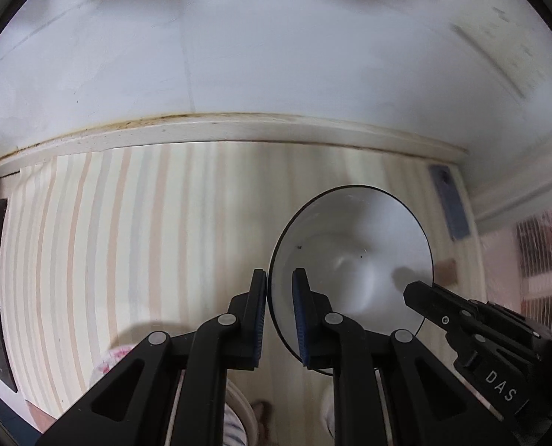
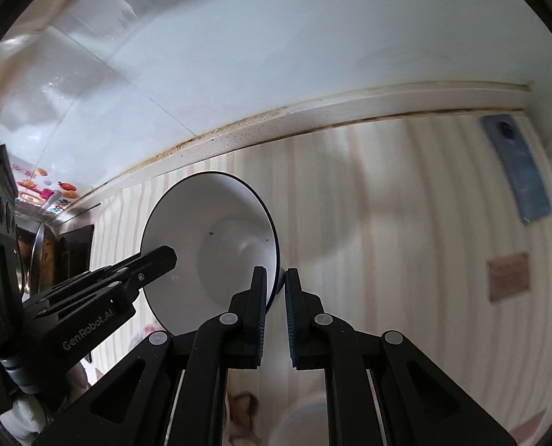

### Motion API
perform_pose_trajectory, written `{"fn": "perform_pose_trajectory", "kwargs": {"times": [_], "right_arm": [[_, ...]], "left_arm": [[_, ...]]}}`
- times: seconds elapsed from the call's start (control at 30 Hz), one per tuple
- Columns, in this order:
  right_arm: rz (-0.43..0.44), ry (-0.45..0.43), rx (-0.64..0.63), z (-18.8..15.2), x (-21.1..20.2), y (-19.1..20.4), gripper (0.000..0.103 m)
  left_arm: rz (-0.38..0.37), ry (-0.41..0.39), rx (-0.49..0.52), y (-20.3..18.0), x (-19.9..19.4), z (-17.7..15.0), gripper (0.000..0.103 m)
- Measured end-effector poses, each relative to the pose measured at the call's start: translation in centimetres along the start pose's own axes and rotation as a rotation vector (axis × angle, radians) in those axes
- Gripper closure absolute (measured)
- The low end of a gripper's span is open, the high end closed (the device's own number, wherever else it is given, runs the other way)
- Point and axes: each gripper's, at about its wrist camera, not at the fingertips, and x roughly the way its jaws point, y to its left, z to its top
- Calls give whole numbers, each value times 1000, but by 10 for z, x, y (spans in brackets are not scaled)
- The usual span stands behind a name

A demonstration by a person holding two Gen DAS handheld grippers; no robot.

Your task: Organize plates and bowls

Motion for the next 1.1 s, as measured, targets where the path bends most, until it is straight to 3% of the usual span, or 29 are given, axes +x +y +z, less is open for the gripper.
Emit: {"fn": "perform_pose_trajectory", "kwargs": {"times": [0.23,0.5,0.73,1.1], "right_arm": [[-9,-34,60,-56,-52,-24,92],[-22,-37,120,-107,-80,-56,92],[-33,2,152,-135,-73,-74,92],[-34,59,178,-151,-48,-92,92]], "left_arm": [[-47,18,63,-41,-12,-49,91],[-84,79,122,-67,-15,-92,91],[-71,126,159,-79,-3,-109,91],[-32,191,196,-86,24,-125,91]]}}
